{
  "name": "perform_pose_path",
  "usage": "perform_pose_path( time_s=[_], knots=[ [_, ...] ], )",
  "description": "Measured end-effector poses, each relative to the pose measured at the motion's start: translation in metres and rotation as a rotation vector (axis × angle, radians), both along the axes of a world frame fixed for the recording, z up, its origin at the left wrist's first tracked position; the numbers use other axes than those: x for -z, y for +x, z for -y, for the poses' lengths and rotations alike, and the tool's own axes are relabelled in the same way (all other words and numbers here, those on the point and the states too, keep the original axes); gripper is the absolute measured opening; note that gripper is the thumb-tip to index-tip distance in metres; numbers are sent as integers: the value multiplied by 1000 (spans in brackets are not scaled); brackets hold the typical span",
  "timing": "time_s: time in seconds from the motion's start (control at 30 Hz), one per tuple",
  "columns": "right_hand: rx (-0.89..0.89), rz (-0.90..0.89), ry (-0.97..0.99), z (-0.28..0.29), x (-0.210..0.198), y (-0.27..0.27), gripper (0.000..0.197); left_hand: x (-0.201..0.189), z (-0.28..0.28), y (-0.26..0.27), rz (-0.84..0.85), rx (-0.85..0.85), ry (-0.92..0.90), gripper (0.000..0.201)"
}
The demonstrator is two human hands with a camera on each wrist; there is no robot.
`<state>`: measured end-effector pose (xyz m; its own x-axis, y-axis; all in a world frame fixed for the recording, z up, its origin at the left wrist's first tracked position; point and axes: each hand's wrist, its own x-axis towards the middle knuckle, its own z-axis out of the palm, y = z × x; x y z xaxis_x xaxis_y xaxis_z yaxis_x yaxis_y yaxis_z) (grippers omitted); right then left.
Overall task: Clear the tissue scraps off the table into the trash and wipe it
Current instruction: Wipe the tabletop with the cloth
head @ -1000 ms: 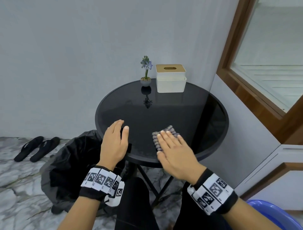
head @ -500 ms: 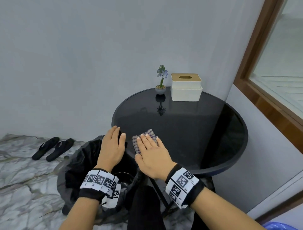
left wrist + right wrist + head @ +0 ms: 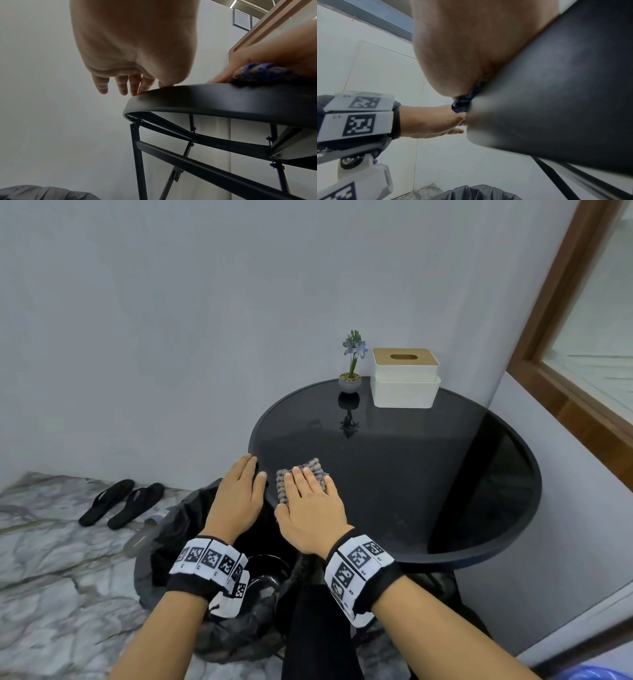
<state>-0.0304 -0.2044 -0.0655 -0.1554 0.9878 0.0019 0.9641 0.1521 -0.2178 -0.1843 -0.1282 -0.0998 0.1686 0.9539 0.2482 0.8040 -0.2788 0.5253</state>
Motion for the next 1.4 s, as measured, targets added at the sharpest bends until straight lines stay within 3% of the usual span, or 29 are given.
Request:
perform_pose_path(
  time_s=[0.3, 0.57, 0.93, 1.13, 1.4],
  knots=[
    [-84, -21, 23, 9, 2, 6, 63, -1, 5, 4, 26, -9, -7, 52],
    [-54, -1, 48, 51, 3, 54, 67, -6, 13, 6, 2, -9, 12, 54],
    [181, 61, 50, 77, 1, 189, 75, -22, 28, 59, -116, 166, 113, 58],
    [249, 48, 48, 62, -3, 254, 65, -28, 41, 100, -96, 238, 99, 60],
    [365, 49, 4, 29, -5, 329, 65, -32, 50, 119, -59, 257, 71, 61]
  ],
)
